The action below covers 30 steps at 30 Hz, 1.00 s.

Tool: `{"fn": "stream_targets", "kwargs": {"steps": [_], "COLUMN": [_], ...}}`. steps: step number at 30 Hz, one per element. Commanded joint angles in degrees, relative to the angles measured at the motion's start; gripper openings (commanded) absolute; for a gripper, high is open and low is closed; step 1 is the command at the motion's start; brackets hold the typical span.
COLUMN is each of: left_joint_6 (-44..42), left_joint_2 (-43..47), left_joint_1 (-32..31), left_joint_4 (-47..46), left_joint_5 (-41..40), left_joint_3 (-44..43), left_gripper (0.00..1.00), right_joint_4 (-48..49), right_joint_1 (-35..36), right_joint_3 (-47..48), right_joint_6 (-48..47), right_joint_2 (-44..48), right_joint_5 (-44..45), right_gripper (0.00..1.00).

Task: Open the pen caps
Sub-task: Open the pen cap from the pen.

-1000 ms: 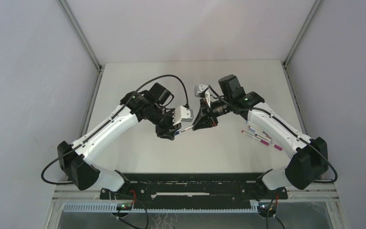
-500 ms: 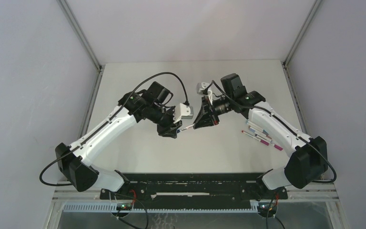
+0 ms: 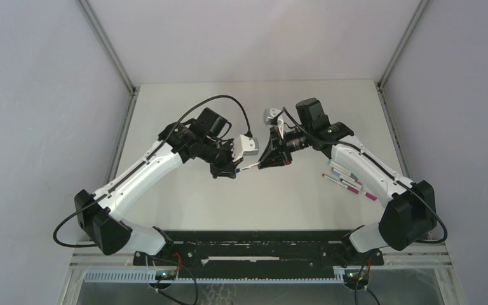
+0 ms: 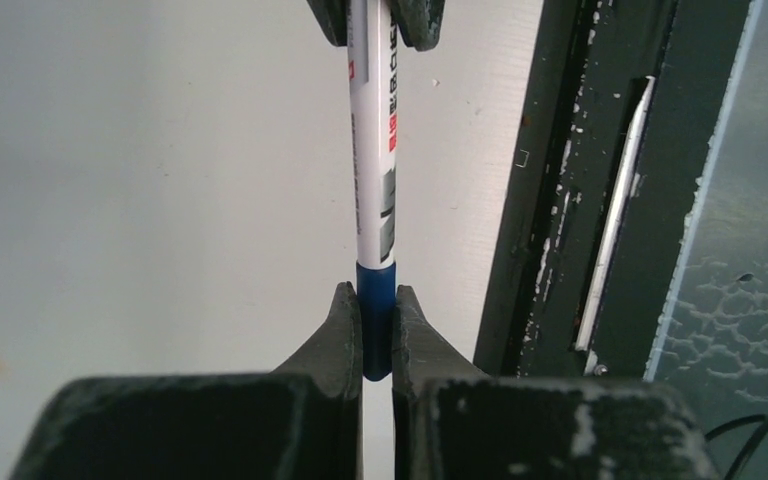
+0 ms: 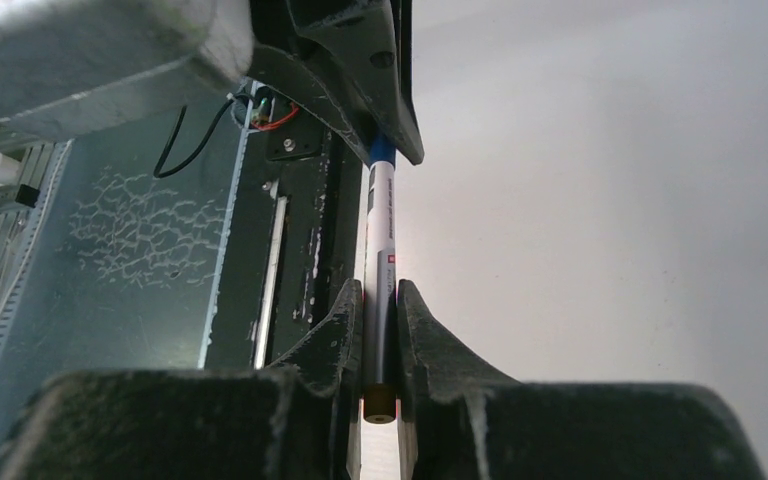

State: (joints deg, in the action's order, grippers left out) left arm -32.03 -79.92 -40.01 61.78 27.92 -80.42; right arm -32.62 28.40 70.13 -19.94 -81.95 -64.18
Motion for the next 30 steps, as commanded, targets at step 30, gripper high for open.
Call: {"fn": "stream_targets", "kwargs": {"steps": [30], "left_joint_6": [-4.4], "left_joint_2": [4.6], "left_joint_1": [5.6], "left_joint_4": [-2.9], "left_joint_5": [-2.2], "left_joint_3": [7.3], "left_gripper": [0.00], "right_joint_4": [2.9], "right_joint_1": [0.0], "right_joint_3": [-0.8], "right_joint_6": [1.5], "right_joint_2": [-2.0], "right_joint_5": [6.7], "right_gripper": [0.00]}}
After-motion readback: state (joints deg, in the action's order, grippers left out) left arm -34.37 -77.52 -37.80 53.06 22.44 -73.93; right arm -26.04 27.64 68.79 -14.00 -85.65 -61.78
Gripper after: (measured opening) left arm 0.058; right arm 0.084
